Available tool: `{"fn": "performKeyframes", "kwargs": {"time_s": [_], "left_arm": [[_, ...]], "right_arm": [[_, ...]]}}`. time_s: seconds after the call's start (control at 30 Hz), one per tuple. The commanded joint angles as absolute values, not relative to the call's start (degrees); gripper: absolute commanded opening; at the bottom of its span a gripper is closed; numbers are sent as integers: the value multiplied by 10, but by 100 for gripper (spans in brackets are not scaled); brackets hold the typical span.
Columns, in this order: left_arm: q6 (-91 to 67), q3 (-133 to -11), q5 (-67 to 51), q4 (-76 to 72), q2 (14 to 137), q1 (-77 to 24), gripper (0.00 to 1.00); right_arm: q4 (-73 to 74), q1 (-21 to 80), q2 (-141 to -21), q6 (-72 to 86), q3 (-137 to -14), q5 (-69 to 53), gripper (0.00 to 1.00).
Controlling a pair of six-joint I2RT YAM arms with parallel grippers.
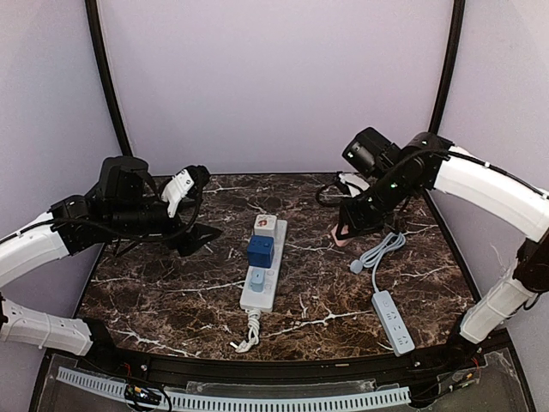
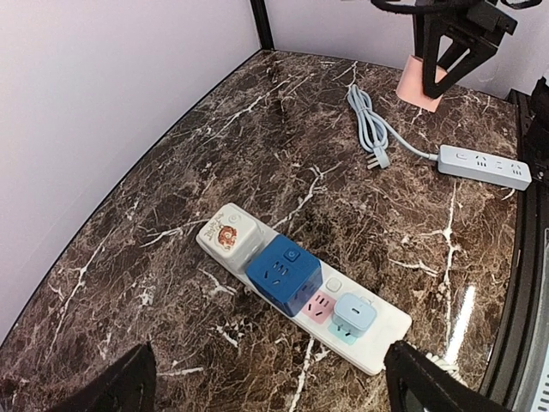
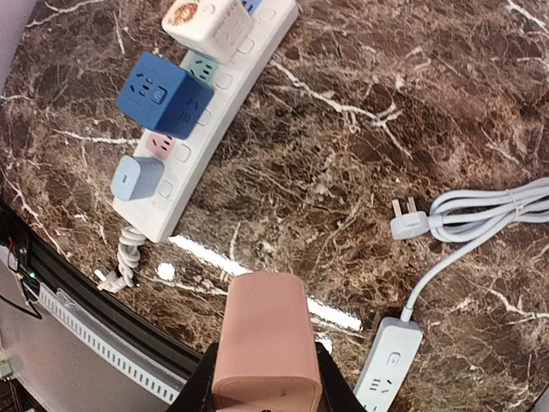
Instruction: Insert the plug
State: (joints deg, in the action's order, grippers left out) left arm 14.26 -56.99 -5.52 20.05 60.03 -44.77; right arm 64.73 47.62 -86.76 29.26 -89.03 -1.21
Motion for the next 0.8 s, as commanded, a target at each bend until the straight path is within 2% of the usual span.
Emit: {"fn": "performKeyframes", "kwargs": {"time_s": [0.0,0.3,0.77], "left_arm": [[127,-553,-61,227,569,-445,93],[102,-538,-83,242,539,-445,92],[70,-517,-105,250,495,-445,91]], "right_arm": [[693,471,-851,292,-857,-10,0],[677,472,-792,306,-758,-92,0],[672,475,-690,347,-575,-66,0]]}}
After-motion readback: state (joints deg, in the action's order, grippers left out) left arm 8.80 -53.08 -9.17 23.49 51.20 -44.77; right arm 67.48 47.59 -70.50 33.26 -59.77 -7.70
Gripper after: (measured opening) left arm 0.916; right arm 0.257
